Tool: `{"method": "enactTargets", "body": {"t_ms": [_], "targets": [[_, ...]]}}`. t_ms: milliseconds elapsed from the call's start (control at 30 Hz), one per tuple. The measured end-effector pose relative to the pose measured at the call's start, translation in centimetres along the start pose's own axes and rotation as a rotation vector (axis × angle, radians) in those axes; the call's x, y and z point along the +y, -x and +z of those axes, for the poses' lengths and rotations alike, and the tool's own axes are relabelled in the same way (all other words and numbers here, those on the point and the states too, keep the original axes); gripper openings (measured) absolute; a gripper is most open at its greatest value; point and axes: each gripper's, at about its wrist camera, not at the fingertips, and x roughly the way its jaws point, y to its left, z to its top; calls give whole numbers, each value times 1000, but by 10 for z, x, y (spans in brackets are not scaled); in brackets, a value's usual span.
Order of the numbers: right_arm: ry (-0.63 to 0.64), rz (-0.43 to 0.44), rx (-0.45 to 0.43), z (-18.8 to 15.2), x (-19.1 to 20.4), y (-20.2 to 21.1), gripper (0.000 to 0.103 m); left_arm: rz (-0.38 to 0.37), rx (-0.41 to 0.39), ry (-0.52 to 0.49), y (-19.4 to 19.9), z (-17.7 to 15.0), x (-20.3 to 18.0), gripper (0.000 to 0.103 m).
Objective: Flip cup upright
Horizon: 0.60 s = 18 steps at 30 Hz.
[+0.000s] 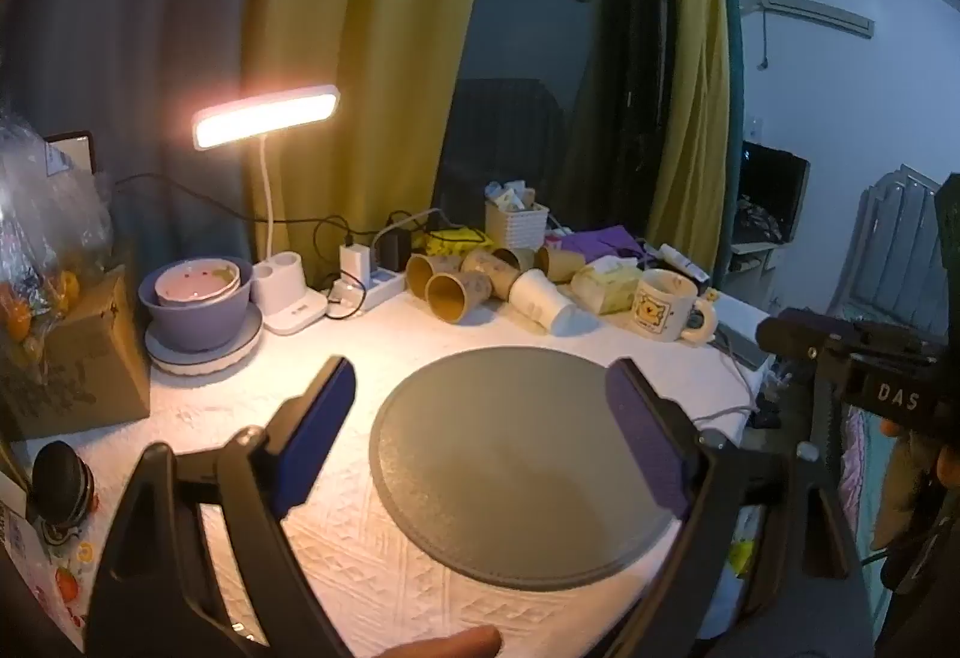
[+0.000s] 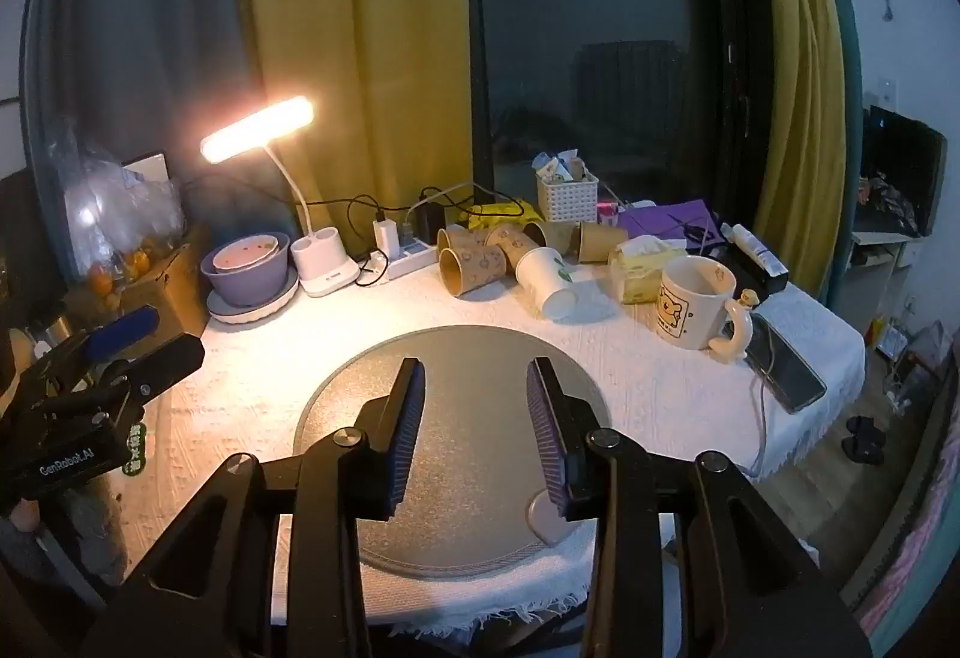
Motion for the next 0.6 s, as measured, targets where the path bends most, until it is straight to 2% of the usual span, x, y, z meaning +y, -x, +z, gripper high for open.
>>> {"method": "enactTargets", "body": {"t_ms": [367,600], "targets": [[-9,4,3,1,-1,0,38,12,-4,12,3,0,17,87],[-10,5,5,1,-1,1,38,20,2,15,2,0,9,87]]}}
